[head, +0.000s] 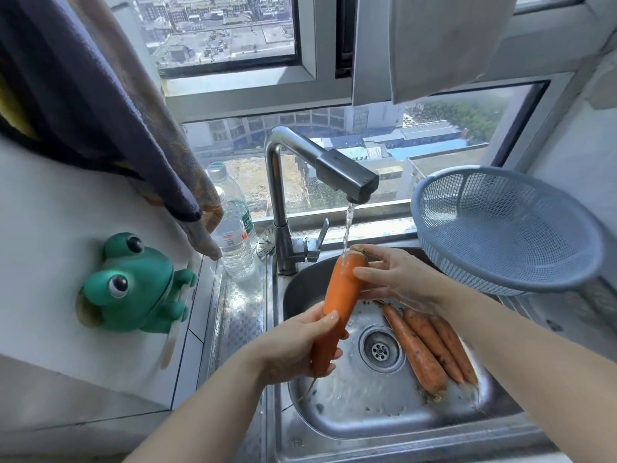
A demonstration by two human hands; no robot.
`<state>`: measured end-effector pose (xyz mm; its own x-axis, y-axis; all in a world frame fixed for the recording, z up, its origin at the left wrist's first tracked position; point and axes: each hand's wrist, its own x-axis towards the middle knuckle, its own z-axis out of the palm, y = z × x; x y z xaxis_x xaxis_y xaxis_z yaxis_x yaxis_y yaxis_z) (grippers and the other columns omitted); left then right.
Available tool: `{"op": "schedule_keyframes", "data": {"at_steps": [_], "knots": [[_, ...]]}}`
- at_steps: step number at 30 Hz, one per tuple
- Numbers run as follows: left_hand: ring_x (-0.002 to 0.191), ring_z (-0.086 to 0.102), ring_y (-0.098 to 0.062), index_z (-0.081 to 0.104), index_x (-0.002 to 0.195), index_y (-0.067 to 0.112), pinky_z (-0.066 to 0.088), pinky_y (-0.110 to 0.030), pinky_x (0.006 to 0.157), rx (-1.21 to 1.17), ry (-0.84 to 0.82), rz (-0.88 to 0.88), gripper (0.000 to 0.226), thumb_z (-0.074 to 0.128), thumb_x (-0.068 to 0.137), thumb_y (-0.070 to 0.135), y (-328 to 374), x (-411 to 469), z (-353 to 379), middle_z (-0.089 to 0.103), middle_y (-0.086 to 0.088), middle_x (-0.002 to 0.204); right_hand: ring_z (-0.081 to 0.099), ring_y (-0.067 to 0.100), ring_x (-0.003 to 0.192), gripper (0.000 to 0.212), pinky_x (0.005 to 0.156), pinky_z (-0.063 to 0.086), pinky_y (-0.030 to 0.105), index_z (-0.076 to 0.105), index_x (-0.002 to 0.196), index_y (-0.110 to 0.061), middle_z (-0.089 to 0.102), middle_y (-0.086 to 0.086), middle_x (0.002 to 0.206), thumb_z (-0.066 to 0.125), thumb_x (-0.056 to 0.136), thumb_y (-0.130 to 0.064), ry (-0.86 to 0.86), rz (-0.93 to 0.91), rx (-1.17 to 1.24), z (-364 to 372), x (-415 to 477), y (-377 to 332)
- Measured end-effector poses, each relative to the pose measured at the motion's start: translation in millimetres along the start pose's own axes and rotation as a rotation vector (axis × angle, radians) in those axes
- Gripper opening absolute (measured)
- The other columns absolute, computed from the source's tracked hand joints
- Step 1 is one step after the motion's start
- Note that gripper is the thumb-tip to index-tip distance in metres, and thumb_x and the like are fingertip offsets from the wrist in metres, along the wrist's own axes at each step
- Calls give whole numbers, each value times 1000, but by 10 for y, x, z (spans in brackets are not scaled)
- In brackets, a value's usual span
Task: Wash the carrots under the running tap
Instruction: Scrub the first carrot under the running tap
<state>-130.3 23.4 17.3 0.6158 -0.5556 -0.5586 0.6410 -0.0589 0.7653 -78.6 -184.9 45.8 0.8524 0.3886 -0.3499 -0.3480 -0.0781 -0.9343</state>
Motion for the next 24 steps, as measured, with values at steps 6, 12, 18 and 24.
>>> {"op": "schedule_keyframes", "data": {"at_steps": [6,12,18,24], "knots": [[85,53,-15,46,130,37,48,-30,75,73,33,37,33,49,98,37,17,11,40,54,-3,108,70,27,96,46,79,59,35,51,125,-15,67,16,109,66,85,2,53,-26,36,19,-24,-1],[86,52,-15,45,131,38,48,-28,72,87,49,33,33,48,98,36,8,-12,44,53,-3,109,69,25,98,39,76,59,31,56,117,-17,67,14,109,64,85,4,3,-3,72,24,-47,-39],[89,53,-15,42,133,37,48,-30,77,157,88,66,34,47,99,36,57,2,39,53,-3,110,70,27,96,58,84,58,41,47,132,-15,66,14,111,72,81,-3,119,-27,-6,83,27,-26],[86,53,-15,46,130,38,50,-27,71,57,59,49,32,49,98,33,12,-75,6,53,-5,110,70,27,97,60,75,59,30,45,136,-13,64,19,114,59,85,12,-66,26,125,14,-23,-115]]}}
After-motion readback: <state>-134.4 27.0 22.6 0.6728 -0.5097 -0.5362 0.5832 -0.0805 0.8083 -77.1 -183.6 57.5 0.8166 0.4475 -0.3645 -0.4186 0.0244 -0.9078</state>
